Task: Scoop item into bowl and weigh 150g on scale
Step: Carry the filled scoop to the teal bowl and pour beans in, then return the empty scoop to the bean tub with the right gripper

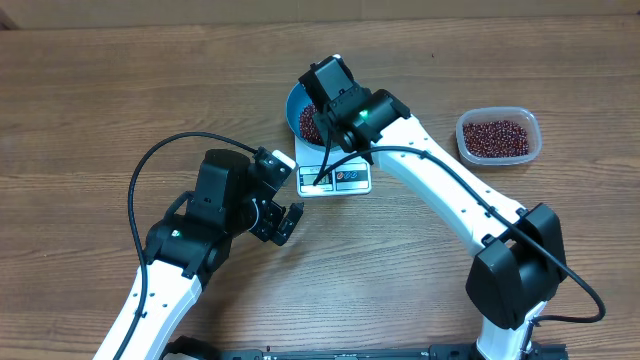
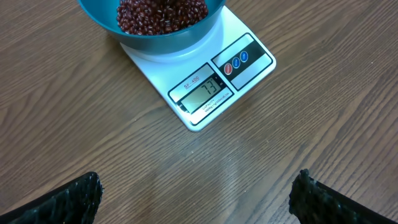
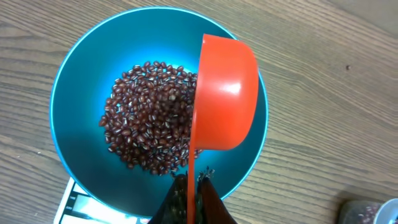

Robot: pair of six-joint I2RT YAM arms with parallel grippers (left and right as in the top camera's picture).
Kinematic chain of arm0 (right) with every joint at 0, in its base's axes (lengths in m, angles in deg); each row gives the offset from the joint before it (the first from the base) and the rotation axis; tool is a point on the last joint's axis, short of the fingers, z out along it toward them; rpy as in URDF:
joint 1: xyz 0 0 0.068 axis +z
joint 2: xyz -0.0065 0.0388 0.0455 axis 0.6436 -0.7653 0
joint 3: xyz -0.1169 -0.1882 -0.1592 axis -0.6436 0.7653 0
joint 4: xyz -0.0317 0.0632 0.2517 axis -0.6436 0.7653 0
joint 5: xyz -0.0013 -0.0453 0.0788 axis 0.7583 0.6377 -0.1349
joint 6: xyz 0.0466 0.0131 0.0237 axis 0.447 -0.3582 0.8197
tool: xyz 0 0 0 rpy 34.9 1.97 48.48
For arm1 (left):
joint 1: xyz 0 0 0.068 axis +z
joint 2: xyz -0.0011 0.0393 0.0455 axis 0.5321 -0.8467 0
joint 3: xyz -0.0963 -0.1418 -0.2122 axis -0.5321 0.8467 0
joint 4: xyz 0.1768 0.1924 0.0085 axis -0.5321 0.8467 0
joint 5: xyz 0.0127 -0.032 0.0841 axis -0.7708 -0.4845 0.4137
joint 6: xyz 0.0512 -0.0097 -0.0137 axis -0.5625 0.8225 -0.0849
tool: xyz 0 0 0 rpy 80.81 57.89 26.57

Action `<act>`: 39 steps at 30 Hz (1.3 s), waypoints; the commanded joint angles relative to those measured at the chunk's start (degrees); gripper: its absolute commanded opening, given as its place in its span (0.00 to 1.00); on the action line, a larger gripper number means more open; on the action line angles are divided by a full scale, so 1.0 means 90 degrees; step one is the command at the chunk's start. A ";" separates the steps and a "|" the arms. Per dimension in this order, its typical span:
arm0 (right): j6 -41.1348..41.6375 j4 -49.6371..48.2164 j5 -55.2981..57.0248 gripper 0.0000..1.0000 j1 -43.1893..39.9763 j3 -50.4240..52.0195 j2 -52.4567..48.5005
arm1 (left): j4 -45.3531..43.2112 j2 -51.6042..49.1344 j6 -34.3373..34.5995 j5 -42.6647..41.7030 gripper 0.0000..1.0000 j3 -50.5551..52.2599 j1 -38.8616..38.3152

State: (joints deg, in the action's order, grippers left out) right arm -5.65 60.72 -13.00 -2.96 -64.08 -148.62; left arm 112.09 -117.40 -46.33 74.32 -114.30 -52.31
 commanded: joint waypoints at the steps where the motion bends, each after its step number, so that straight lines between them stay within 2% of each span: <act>1: 0.0012 -0.0044 0.0313 0.04 0.0061 -0.0211 0.0260 | -0.0002 -0.0022 -0.0146 -0.0073 1.00 0.0051 -0.0012; 14: 0.0015 -0.0044 0.0253 0.04 0.0061 -0.0211 0.0262 | -0.0002 -0.0019 -0.0146 -0.0075 0.99 0.0051 -0.0012; 21: 0.0017 -0.0046 -0.0913 0.04 -0.0243 -0.0211 0.0471 | -0.0002 -0.0022 -0.0146 -0.0075 1.00 0.0051 -0.0012; 32: 0.0017 0.0542 -0.2484 0.04 -0.1537 -0.0211 0.1469 | -0.0002 -0.0022 -0.0146 -0.0075 0.99 0.0051 -0.0012; 39: 0.0015 0.1532 -0.2608 0.04 -0.2735 -0.0211 0.1853 | -0.0002 -0.0022 -0.0146 -0.0075 1.00 0.0051 -0.0012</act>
State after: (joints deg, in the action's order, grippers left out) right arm -5.68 72.72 -34.81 -23.86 -64.47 -133.67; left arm 112.07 -117.40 -46.33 74.35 -114.30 -52.31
